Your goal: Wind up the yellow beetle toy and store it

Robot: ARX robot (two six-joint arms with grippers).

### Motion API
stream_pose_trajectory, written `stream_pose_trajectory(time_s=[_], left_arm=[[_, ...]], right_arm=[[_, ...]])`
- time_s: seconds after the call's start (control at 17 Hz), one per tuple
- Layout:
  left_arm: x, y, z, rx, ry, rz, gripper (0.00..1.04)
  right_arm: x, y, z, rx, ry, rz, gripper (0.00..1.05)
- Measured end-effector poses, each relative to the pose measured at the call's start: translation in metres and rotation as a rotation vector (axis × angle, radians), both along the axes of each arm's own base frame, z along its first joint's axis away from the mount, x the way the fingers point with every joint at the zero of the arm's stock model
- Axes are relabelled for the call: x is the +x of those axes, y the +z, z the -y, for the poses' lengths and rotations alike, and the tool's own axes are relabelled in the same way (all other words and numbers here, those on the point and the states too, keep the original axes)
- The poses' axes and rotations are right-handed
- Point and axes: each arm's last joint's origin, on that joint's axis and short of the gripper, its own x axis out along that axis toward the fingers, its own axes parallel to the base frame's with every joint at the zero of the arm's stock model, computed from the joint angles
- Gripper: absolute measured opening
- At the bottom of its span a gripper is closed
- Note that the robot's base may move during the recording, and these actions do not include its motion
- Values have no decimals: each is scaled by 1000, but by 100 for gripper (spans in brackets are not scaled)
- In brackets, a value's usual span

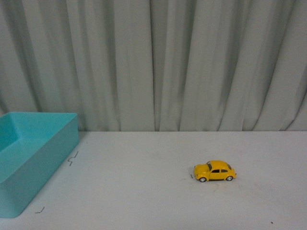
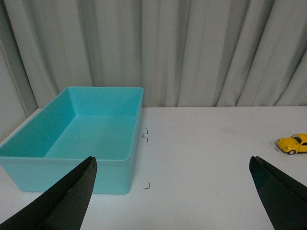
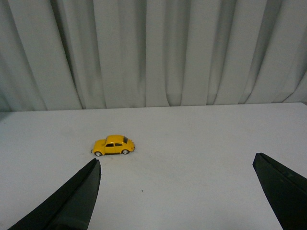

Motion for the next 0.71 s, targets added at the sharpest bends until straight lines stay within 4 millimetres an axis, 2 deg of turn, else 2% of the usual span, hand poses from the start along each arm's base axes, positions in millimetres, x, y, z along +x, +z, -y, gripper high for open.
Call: stream_pose_trajectory(time_s=[0.71], left_arm=[[0,0,0,0,0,0,98]], right_arm=[[0,0,0,0,0,0,98]])
